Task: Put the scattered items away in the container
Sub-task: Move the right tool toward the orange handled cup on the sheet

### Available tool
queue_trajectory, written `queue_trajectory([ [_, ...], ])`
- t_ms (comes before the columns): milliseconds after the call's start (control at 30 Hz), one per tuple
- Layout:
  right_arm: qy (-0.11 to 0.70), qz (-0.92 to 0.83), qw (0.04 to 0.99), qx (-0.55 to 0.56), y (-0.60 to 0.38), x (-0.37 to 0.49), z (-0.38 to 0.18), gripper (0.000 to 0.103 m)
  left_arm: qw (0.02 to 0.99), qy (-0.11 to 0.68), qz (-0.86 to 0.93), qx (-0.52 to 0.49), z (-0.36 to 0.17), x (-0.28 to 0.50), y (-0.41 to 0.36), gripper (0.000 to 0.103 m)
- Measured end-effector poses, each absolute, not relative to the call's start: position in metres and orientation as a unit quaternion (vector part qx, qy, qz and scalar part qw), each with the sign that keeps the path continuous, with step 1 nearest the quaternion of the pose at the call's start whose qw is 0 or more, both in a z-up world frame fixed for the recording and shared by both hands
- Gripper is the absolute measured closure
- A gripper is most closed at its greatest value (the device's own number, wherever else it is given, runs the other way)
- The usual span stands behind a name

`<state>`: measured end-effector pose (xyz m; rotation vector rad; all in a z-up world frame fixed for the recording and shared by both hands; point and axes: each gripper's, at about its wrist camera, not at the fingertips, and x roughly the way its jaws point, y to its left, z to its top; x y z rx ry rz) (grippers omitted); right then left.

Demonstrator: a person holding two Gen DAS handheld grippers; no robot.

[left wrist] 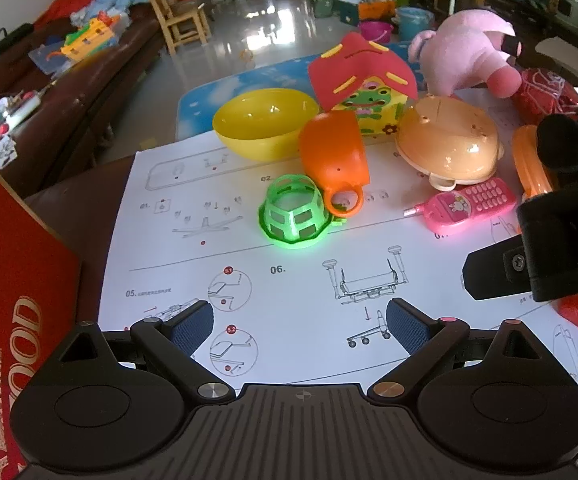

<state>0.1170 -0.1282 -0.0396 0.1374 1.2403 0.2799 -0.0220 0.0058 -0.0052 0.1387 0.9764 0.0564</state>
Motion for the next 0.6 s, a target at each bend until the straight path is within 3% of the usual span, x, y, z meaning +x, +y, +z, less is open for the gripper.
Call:
queue_trajectory([
  [600,0.555,0.154,0.811,0.099,-0.133,0.132,-0.031,0.001,0.884,0.462,0.020,0.067,-0.006,-0.008,0.020,0.004],
])
